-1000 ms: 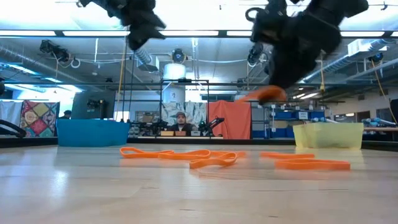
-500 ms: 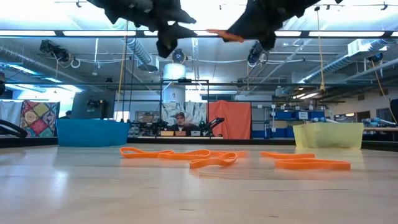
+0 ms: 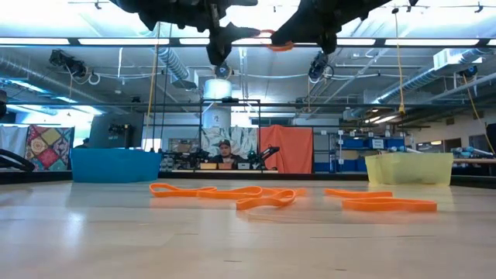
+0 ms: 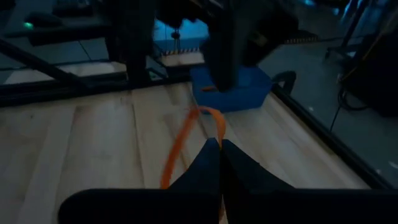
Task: Sort rubber bands into baskets
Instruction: Put the orange rubber band into the blue bin
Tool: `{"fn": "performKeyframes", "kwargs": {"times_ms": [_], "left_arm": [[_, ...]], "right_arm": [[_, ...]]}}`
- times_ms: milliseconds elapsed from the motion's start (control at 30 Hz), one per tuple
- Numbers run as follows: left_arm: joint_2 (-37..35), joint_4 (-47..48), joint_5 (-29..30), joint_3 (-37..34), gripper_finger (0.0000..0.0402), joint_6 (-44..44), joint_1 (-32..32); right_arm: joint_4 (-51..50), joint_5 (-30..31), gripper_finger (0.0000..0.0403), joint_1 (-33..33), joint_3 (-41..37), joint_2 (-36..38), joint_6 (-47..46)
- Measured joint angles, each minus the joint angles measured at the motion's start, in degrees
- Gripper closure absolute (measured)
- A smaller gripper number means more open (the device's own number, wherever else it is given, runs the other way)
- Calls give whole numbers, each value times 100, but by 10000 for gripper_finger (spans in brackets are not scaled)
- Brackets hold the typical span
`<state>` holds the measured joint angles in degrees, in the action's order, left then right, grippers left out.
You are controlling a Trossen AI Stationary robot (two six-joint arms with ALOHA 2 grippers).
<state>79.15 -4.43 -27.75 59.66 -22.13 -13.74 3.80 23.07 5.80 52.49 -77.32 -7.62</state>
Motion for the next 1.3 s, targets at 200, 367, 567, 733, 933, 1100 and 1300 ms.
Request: {"fn": "performKeyframes", "kwargs": {"times_ms": [200,367,567,733,933,1100,1300], "left_arm": [[-2,13,358,0,121,-67,-2],[-2,29,506,0,122,-218,-2],[-2,28,538,0,190,-237,-2],[-2,28,482,0,281,-231,0],[-2,-9,424,0,390,-236,71],[-4,76,818,0,396,-236,192],[-7,1539,2463,0,396,-610,170]], "right_arm": [[332,2,395,-25,2,0,227],[548,129,395,-44,2,0,333],[674,336,394,-44,2,0,335],[834,348,394,-44,2,0,335],[957,348,390,-44,2,0,212],[884,619,361,-43,2,0,-338],[369,1022,318,-44,7,-41,-952]]}}
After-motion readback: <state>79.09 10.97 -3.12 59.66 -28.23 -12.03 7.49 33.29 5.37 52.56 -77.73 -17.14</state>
